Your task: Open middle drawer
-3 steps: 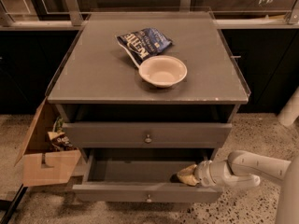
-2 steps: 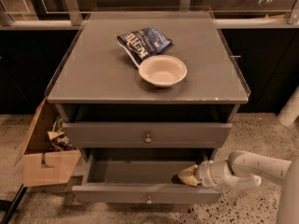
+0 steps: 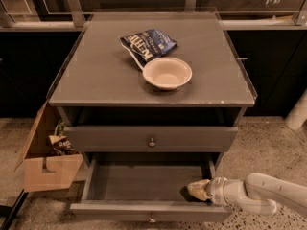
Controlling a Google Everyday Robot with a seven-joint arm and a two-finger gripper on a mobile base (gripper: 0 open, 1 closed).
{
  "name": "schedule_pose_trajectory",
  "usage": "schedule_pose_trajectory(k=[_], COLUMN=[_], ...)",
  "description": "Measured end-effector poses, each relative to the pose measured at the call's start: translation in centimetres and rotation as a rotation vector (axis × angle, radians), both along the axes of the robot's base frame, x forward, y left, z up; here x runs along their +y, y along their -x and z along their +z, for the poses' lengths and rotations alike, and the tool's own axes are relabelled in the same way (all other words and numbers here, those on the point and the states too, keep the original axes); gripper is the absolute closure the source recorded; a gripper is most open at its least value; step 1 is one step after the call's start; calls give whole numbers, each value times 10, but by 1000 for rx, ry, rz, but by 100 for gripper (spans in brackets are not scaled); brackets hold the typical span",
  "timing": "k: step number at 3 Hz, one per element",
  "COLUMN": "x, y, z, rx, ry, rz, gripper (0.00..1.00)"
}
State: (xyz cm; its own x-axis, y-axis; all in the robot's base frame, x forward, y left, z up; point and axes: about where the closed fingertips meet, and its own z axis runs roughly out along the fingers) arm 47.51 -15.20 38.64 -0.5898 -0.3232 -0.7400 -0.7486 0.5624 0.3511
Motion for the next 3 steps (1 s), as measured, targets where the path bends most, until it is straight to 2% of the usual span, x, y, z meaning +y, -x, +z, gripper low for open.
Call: schedule_pose_trajectory(k=[1, 2, 3], x=[4, 4, 12], y=[21, 21, 14], z=[3, 3, 8], rx=[3, 3, 3], ry=[-92, -92, -105], rz=[-152, -152, -121], gripper=[100, 100, 85])
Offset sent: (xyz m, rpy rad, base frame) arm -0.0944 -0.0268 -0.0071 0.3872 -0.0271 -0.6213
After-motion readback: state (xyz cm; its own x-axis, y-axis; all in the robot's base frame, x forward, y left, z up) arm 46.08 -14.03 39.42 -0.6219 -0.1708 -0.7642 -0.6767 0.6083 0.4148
